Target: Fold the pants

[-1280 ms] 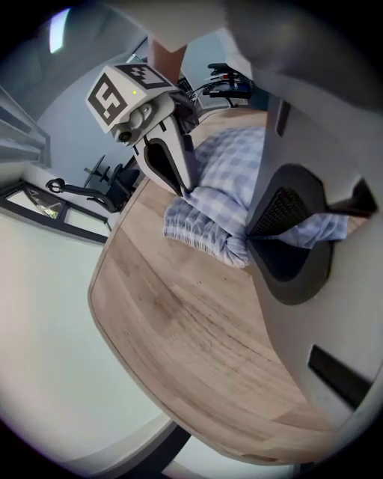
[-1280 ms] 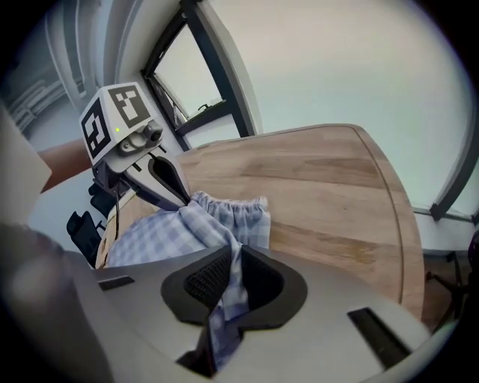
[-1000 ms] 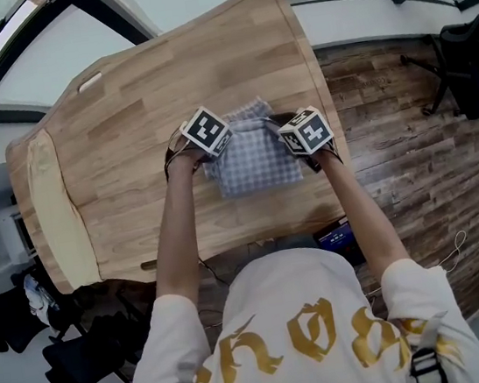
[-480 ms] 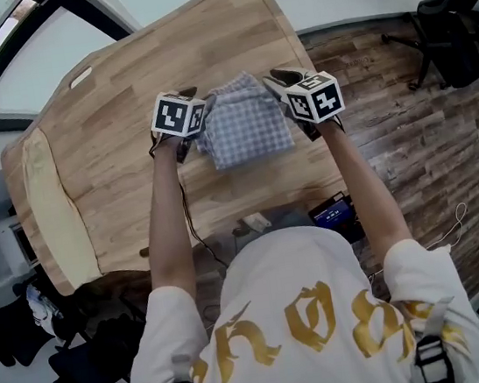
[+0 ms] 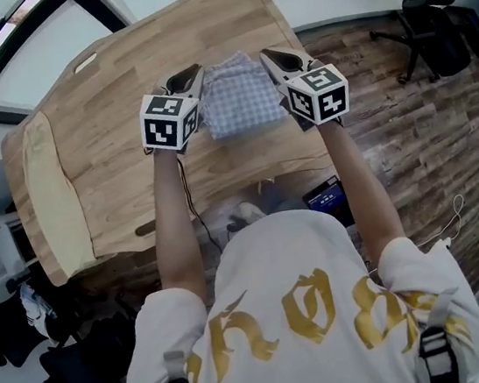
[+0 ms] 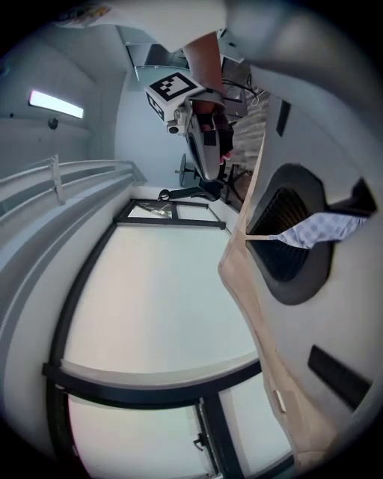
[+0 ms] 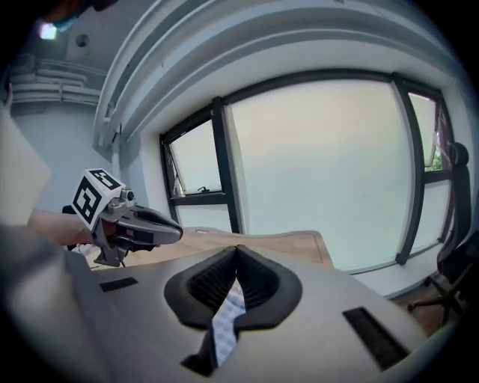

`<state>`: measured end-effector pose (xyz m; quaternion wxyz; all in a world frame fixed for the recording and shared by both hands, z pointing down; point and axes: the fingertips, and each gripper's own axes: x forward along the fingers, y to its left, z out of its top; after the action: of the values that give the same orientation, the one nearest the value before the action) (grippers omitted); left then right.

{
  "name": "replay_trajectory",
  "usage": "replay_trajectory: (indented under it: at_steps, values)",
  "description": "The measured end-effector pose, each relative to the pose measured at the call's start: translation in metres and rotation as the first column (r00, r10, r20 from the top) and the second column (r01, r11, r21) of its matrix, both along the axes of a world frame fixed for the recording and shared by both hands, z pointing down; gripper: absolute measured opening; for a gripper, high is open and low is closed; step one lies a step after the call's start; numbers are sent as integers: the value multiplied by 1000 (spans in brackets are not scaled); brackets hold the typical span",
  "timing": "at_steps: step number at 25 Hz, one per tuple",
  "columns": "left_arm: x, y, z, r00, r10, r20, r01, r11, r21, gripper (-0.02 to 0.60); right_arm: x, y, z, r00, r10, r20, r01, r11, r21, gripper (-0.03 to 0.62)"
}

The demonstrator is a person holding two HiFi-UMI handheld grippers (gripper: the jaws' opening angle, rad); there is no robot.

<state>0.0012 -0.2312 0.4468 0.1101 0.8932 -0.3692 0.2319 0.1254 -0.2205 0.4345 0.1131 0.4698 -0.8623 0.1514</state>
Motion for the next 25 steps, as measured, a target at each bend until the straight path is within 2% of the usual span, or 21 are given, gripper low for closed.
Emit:
replay_trajectory:
  at_steps: [2,4,6,8,11,13,15,20,25]
  values:
    - [-3,16,-17,998,-33,-53,34,999,27,49,-1,14,-18,1000,29,6,-30,999,41,23]
    - [-3,33,-36,986,-60,-159,66,997,32,48,-4,27,-33,999,36,9,-37,997,71,23]
    - [-6,51,-45,973,-83,-214,92,995,31,46,-6,41,-42,999,36,-11,-34,995,90,23]
    - [-10,66,-50,970,-107,-218,119,992,44,46,-3,54,-51,998,56,-3,-56,992,110,23]
    - [-17,80,-53,964,-147,-220,169,982,80,46,8,73,-67,992,113,60,-120,983,141,23]
    - [-21,89,-50,956,-177,-233,199,977,75,46,14,87,-71,986,145,81,-156,976,151,23]
    - [-23,98,-47,953,-192,-234,213,975,68,46,19,100,-68,982,172,78,-182,972,151,21]
    - [-22,107,-43,964,-178,-199,197,977,79,46,30,115,-61,974,213,81,-223,966,134,21]
    - [-34,104,-49,952,-214,-221,237,968,86,46,32,112,-67,972,226,58,-232,959,160,21]
